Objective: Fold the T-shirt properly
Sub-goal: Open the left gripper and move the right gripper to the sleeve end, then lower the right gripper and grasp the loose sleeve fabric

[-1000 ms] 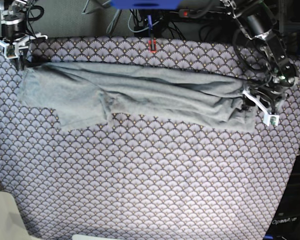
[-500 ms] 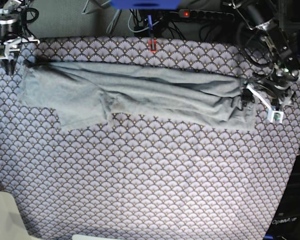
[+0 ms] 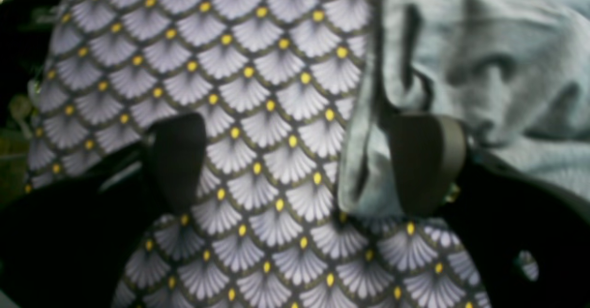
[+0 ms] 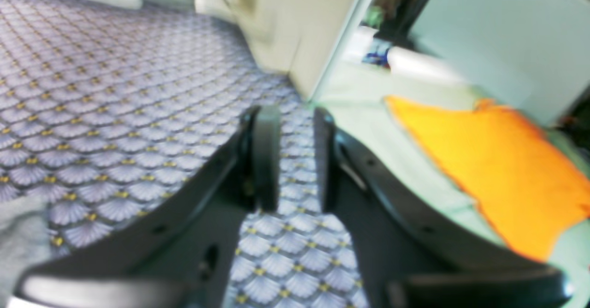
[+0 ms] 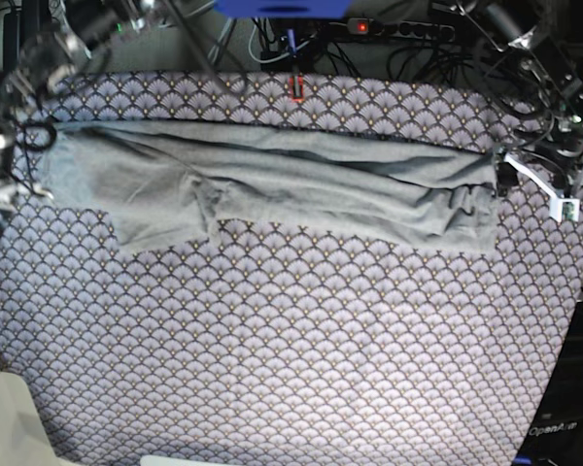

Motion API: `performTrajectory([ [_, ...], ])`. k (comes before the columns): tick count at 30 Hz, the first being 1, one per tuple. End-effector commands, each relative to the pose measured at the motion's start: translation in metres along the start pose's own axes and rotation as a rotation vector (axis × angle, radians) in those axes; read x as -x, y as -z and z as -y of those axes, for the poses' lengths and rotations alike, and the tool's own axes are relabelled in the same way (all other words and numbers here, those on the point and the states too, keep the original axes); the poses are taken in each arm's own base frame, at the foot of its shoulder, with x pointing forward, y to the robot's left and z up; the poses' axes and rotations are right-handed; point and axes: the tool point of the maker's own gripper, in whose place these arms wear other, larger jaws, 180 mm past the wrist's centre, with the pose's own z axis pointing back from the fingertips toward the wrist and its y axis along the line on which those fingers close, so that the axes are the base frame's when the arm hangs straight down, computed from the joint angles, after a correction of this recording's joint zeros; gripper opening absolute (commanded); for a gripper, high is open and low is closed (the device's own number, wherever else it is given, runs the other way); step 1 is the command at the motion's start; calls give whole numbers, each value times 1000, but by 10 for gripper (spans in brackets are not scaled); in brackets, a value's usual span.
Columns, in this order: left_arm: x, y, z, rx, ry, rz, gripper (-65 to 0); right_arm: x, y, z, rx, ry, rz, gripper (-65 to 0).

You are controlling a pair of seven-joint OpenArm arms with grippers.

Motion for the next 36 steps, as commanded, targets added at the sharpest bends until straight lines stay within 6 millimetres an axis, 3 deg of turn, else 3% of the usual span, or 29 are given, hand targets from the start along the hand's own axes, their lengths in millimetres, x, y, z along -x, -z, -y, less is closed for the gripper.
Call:
performTrajectory([
  [1, -15, -5, -10, -24, 4, 49, -31, -22, 13, 2, 15, -11, 38, -469],
  [3, -13, -6, -12, -29, -1, 45, -31, -13, 27, -19, -25, -32, -79, -448],
  [7, -3, -9, -15, -35, -6, 31, -31, 1, 34, -65, -138, -85, -253, -405],
  [13, -2, -9, -16, -37, -4, 29, -31, 35, 13, -115, -295, -191, -494, -343],
  [17, -1, -9, -16, -38, -3, 26, -31, 42, 8, -137, -381, -229, -547, -335],
  [22, -1, -9, -16, -38, -3, 25, -31, 65, 8, -146, -459, -240, -640, -335],
  [26, 0, -8, -16, -38, -3, 22, -31, 71, 14, -153, -493, -249, -672, -335],
  [36, 2, -7, -14, -34, -8, 18, -31, 55, 30, -161, -503, -235, -639, -335],
])
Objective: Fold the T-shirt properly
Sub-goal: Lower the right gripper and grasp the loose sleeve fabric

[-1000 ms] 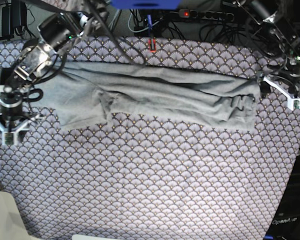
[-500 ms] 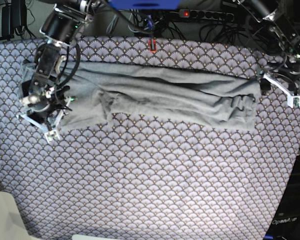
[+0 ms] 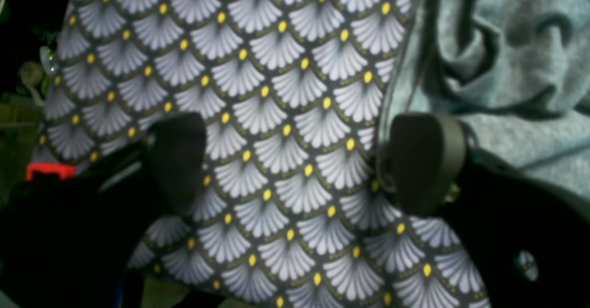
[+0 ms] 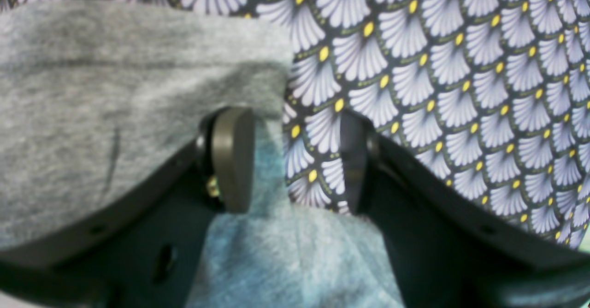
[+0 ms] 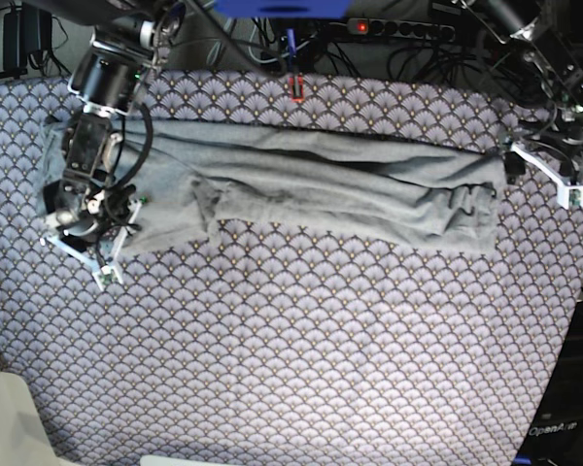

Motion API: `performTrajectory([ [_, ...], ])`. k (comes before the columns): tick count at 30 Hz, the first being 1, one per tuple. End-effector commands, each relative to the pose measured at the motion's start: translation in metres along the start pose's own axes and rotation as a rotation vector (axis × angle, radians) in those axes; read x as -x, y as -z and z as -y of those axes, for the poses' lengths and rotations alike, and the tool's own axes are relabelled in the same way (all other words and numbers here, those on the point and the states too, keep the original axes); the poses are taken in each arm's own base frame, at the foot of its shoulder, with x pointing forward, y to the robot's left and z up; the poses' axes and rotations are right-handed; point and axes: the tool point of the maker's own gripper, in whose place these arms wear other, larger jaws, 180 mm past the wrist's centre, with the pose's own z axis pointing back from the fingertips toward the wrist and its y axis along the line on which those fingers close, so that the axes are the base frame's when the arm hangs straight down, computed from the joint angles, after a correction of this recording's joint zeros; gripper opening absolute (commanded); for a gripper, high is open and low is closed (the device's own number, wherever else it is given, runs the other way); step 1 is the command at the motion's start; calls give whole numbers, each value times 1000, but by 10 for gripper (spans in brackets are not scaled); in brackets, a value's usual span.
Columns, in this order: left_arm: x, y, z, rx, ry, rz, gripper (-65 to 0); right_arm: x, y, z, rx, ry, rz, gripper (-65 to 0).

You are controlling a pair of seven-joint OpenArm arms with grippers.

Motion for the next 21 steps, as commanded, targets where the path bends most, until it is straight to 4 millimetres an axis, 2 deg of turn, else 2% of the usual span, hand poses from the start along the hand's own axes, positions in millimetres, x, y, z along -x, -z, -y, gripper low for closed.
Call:
performTrajectory([
  [1, -14, -2, -5, -10, 5, 46, -31, -27, -7, 10, 25, 3, 69, -335],
  [6, -14, -2, -3, -6, 6, 46, -31, -36, -8, 10, 25, 4, 85, -335],
  [15, -14, -2, -4, -7, 7, 46, -31, -46, -6, -9, -13, 19, 106, -335],
  [17, -14, -2, -4, -7, 7, 46, -31, -53, -8, -8, -12, 22, 119, -335],
  [21, -15, -2, -5, -8, 8, 48, -31, -53, 2, -14, -46, 27, 99, -335],
])
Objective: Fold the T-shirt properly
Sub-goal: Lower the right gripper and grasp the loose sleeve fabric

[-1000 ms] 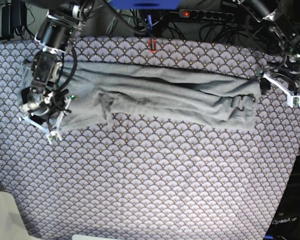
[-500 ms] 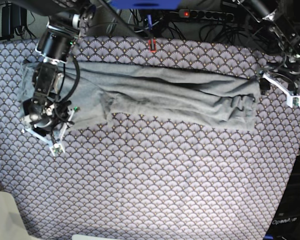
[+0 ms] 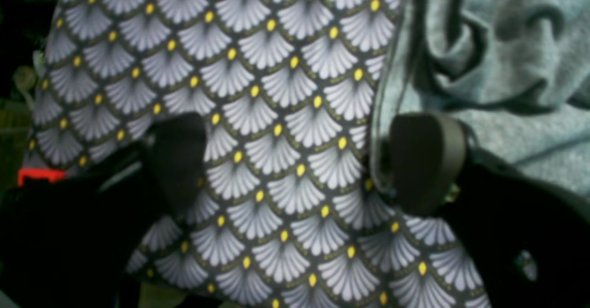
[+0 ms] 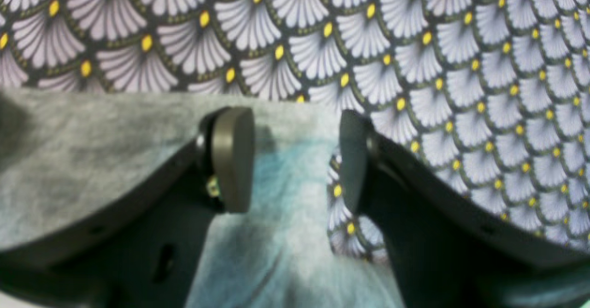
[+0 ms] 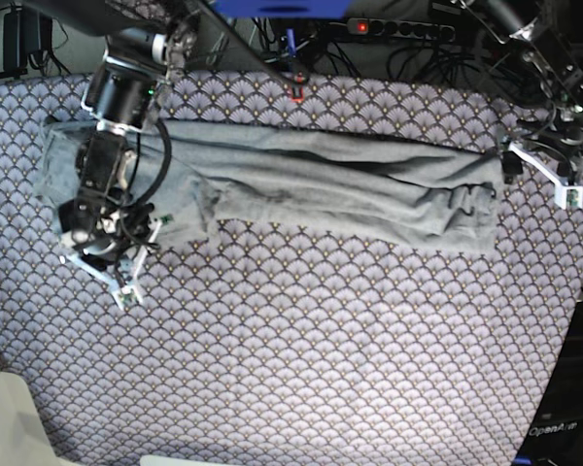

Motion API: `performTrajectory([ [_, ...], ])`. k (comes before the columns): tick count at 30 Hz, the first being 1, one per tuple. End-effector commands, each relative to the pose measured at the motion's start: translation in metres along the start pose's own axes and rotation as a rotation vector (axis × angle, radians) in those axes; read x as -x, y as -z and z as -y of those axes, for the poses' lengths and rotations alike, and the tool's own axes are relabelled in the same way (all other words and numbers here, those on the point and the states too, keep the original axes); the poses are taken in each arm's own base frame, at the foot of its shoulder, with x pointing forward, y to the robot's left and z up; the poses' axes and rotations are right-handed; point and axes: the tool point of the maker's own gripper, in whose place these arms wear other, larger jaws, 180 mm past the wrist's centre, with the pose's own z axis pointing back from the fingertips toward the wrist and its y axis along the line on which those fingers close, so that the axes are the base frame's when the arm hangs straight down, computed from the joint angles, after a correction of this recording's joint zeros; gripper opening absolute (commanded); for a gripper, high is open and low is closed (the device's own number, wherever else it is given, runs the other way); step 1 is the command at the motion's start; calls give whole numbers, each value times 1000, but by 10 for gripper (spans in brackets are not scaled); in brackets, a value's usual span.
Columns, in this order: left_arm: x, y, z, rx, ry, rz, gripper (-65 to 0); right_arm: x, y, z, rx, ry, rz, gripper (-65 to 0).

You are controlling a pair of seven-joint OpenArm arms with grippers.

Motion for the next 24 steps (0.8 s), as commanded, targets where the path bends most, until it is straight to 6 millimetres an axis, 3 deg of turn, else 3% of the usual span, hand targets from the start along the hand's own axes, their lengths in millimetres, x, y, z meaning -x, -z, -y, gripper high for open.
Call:
performTrajectory([
  [1, -16, -3, -7, -15, 7, 50, -31, -18, -2, 8, 13, 9, 43, -335],
  [11, -16, -3, -7, -15, 7, 50, -31, -14, 2, 24, 23, 16, 24, -335],
  [24, -19, -2, -6, -12, 8, 56, -31, 7, 7, 14, 2, 19, -15, -350],
])
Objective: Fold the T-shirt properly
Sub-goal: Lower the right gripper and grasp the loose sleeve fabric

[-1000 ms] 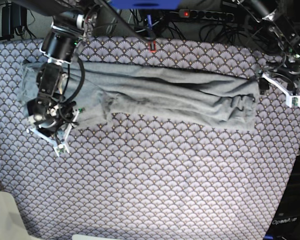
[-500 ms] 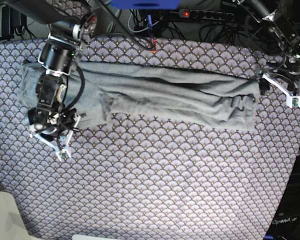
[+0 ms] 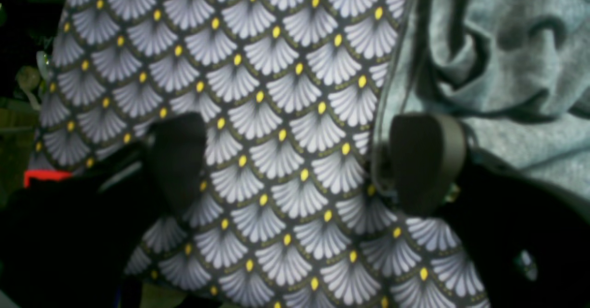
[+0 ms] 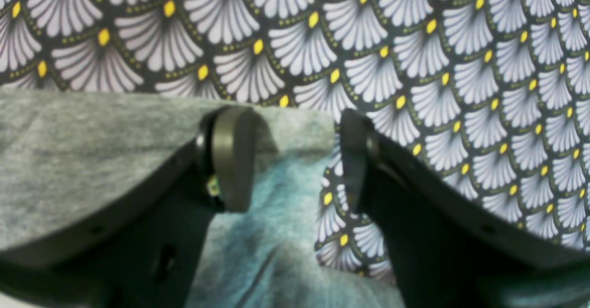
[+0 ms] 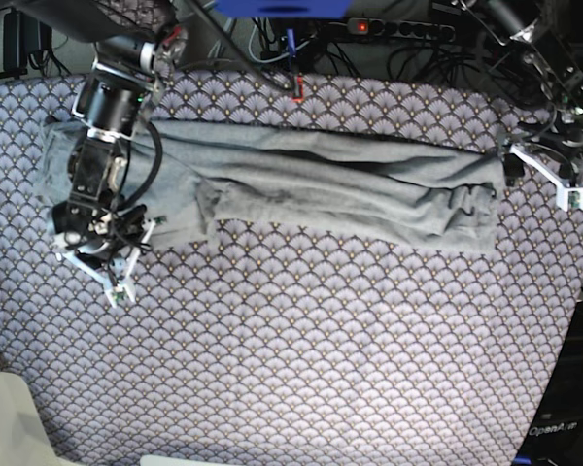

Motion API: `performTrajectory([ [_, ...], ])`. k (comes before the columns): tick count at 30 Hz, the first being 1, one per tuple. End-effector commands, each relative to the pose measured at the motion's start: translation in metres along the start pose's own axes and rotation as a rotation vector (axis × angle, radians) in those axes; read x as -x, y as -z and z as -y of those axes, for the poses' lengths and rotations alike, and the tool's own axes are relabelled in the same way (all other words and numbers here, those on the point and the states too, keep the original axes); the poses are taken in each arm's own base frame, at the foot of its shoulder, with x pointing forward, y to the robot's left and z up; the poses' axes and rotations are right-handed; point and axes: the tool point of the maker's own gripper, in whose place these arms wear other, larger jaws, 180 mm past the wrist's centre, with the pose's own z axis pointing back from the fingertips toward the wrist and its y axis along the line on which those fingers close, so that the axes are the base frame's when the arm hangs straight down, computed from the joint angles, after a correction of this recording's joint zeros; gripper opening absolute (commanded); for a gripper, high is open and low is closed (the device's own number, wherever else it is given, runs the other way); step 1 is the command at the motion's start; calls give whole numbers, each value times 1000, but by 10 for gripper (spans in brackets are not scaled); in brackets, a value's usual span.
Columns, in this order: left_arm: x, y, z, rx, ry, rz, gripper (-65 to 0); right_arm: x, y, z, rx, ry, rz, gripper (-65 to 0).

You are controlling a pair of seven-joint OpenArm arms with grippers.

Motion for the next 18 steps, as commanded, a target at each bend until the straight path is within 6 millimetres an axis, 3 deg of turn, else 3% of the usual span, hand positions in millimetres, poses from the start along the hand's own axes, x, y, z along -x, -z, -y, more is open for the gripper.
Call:
performTrajectory([
  [1, -16, -3, -6, -12, 8, 49, -31, -2, -2, 3, 14, -7, -9, -369],
  [7, -16, -3, -6, -12, 7, 51, -31, -8, -2, -3, 9, -42, -2, -650],
  [12, -16, -3, -6, -12, 7, 51, -31, -15, -9, 3, 31, -49, 21, -650],
  [18, -17, -3, -6, -11, 6, 53, -31, -43, -44, 25, 144, -76, 123, -650],
])
